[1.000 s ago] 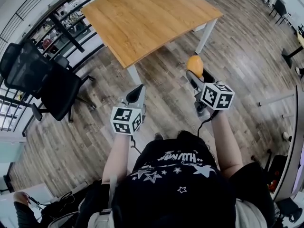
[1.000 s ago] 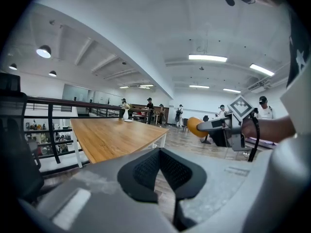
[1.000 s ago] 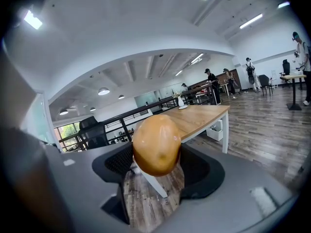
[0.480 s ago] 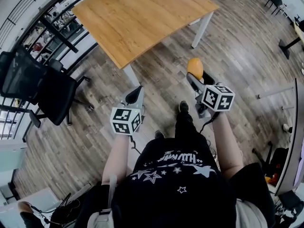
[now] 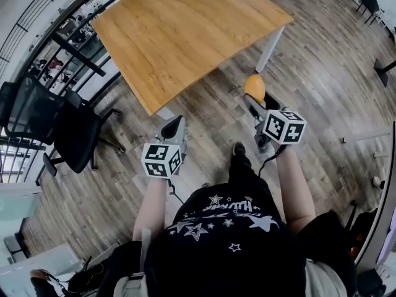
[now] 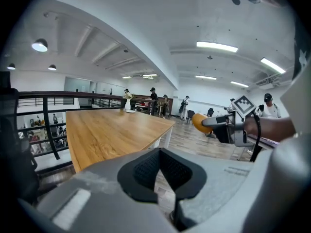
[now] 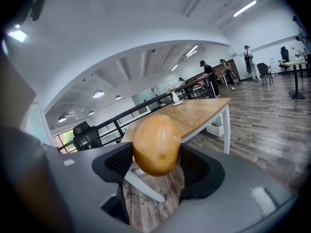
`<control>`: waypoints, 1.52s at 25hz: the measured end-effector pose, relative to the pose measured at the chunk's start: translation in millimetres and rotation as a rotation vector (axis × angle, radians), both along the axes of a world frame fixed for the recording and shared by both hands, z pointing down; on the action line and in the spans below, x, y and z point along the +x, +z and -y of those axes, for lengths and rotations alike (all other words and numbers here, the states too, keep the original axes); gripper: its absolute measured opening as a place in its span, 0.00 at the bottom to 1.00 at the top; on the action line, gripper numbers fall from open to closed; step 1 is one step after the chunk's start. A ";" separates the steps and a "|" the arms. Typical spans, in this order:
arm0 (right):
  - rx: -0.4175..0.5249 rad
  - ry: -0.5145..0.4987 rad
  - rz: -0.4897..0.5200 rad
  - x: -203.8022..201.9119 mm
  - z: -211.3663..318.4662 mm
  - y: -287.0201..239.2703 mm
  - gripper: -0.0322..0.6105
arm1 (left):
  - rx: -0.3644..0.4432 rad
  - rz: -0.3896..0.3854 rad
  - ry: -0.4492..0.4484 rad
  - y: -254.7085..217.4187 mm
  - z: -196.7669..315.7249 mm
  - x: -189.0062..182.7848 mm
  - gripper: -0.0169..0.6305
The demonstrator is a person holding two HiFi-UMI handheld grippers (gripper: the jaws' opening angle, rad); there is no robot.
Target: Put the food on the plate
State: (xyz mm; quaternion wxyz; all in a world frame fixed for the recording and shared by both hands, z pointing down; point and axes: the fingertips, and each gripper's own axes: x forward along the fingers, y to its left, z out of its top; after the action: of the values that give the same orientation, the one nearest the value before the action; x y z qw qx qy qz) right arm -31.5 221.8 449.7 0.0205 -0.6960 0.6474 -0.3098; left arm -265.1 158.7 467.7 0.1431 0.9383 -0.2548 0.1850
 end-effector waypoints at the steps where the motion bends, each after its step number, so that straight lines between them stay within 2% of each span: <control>1: 0.000 -0.005 0.001 9.5 9.4 0.6 0.53 | -0.001 0.001 -0.011 0.0 8.5 7.7 0.02; 7: 0.017 -0.052 0.009 60.7 56.8 -4.5 0.53 | -0.002 0.013 -0.057 -1.2 44.5 56.2 0.02; 20: 0.027 -0.118 0.030 166.2 124.3 -2.7 0.53 | 0.022 0.025 -0.146 -8.4 102.5 150.2 0.02; 24: 0.020 -0.132 0.034 183.0 140.2 1.5 0.53 | 0.018 0.012 -0.178 -8.7 114.5 164.1 0.02; 32: -0.025 -0.151 0.057 189.1 183.5 25.5 0.53 | -0.016 0.022 -0.208 9.5 156.7 164.8 0.02; 38: -0.042 -0.132 0.010 211.1 216.0 26.3 0.53 | -0.025 -0.001 -0.205 22.0 204.0 177.7 0.02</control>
State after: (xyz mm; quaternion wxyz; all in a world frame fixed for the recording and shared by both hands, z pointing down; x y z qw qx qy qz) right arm 179.6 5.8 476.0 -0.0112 -0.6507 0.6850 -0.3277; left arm -87.4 -45.3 489.7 0.1732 0.9056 -0.3469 0.1720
